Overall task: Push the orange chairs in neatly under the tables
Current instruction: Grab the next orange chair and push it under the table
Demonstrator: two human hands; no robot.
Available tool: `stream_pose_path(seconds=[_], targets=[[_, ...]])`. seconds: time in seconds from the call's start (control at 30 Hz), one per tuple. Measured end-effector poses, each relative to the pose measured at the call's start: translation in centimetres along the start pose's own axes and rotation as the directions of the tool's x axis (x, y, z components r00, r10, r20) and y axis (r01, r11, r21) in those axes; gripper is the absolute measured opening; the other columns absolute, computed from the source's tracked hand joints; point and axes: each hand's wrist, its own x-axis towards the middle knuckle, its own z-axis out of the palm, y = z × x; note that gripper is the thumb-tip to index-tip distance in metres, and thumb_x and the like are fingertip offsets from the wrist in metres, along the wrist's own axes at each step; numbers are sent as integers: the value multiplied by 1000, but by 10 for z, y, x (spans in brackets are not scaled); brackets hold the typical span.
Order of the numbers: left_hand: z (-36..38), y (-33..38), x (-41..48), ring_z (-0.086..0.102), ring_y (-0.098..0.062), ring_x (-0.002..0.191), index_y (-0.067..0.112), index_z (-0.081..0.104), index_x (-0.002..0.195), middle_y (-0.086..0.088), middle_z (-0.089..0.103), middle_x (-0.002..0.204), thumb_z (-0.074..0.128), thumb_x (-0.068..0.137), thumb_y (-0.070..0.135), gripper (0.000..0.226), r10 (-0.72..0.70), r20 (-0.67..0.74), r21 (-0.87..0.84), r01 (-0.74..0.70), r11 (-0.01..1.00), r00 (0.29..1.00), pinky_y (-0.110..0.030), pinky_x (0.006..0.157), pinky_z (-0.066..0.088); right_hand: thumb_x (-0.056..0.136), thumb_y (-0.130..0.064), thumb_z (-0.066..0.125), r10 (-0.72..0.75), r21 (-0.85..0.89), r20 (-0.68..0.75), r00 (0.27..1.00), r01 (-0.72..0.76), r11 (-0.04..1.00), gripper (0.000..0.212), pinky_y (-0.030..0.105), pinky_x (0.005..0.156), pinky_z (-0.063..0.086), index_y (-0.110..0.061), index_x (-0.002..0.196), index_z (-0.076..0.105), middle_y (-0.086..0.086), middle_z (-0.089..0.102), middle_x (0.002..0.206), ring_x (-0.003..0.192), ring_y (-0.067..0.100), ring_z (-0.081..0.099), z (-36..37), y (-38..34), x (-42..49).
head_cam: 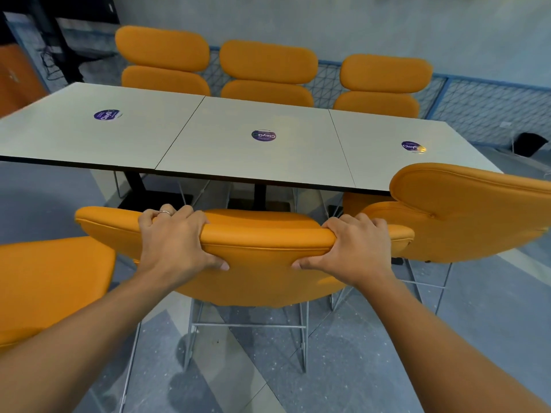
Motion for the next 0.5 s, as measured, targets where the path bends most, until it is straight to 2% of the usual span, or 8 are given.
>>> stream_pose_path(seconds=[0.3,0.5], targets=[[1,-21,42,46,-21,98,37,57,95,10,50,89,66,41,86,73,18,27,8,-18,1000,999,-44,89,27,44,-109,30,5,-18,-8,1000,-5,1000,99,41,85,37,-38,104,65,-11,65,95,98,18,54,-1,-12,38],[8,-54,74,44,-21,103,40,54,94,11,49,91,70,41,83,69,43,87,-56,-38,998,995,-45,94,24,47,-108,30,44,-29,-77,996,-46,999,98,41,81,36,-34,101,68,-8,66,92,94,21,56,12,-45,54]])
